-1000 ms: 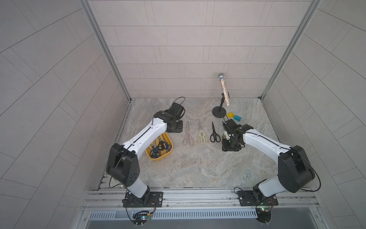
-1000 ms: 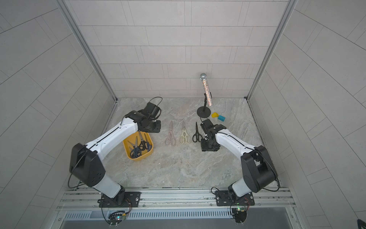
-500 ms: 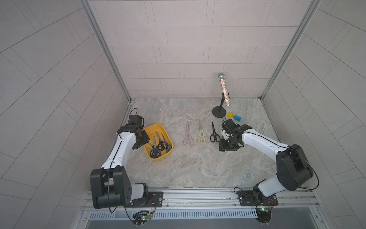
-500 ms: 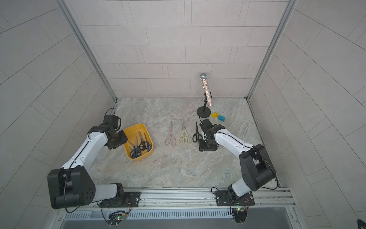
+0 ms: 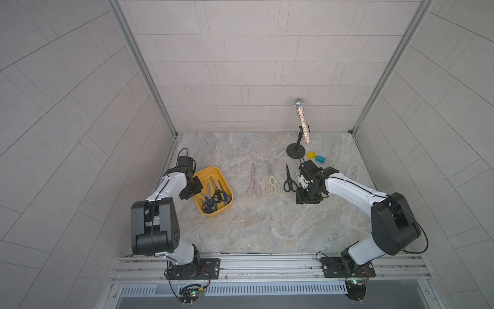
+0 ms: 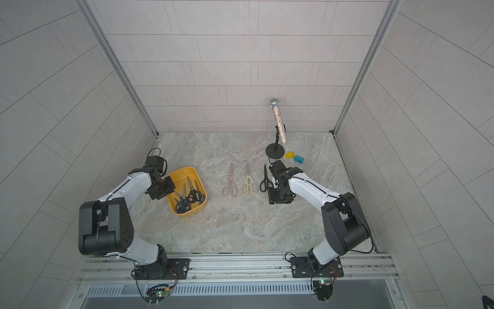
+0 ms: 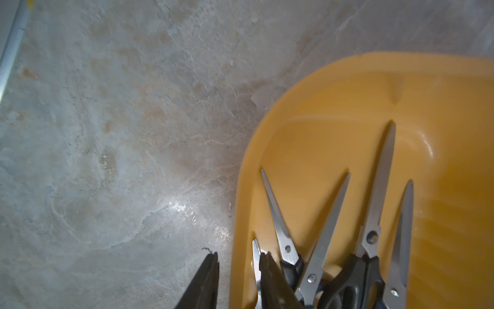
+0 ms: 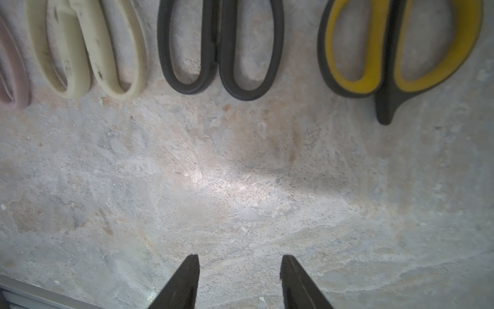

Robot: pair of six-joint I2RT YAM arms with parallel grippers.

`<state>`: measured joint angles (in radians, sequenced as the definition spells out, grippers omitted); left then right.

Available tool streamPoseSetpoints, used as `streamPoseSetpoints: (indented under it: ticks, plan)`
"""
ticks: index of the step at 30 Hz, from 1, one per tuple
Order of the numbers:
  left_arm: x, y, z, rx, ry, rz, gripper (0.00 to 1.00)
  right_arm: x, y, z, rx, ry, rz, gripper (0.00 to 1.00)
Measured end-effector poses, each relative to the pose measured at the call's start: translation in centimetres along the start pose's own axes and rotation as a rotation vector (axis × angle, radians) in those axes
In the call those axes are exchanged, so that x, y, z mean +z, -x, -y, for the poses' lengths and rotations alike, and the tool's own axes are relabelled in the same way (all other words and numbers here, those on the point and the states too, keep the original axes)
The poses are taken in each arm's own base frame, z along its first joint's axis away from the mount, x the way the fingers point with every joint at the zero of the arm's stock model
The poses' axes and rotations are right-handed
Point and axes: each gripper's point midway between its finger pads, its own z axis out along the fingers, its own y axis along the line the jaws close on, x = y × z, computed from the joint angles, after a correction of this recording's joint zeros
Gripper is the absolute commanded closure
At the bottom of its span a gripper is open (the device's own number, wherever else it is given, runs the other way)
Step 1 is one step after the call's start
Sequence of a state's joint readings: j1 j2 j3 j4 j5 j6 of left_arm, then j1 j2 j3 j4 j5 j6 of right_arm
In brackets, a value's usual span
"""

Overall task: Take the scissors out of the storage box
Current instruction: Pick up the storage box at the center of the board.

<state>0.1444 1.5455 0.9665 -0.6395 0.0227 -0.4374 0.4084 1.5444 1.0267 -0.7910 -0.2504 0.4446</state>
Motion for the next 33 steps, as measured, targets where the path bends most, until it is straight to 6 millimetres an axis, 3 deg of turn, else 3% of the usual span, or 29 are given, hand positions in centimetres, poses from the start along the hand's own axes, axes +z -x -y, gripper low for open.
streamPoseSetpoints:
  ticks: [2,4,13,23,27,33]
  plan:
    - [0.3,0.3,0.2,0.013,-0.007,0.008,0.83,-0.3,0.3,-0.4,-0.011,0.000,0.003,0.48]
    - [0.5,0.6,0.4,0.019,-0.013,0.019,1.00,-0.5,0.7,-1.3,-0.033,0.005,0.009,0.48]
    - [-0.4,0.9,1.0,0.043,-0.056,0.059,1.00,-2.3,3.0,-8.7,-0.188,0.075,0.084,0.51]
    - [-6.0,0.5,2.1,0.105,-0.134,0.376,1.00,-6.5,4.4,-18.4,-0.355,0.249,0.225,0.54]
    - [-7.0,0.1,2.5,0.125,-0.146,0.453,1.00,-6.0,3.9,-22.1,-0.416,0.291,0.225,0.54]
    - [-7.1,0.4,2.6,0.123,-0.137,0.477,1.00,-3.1,1.6,-27.1,-0.486,0.335,0.175,0.54]
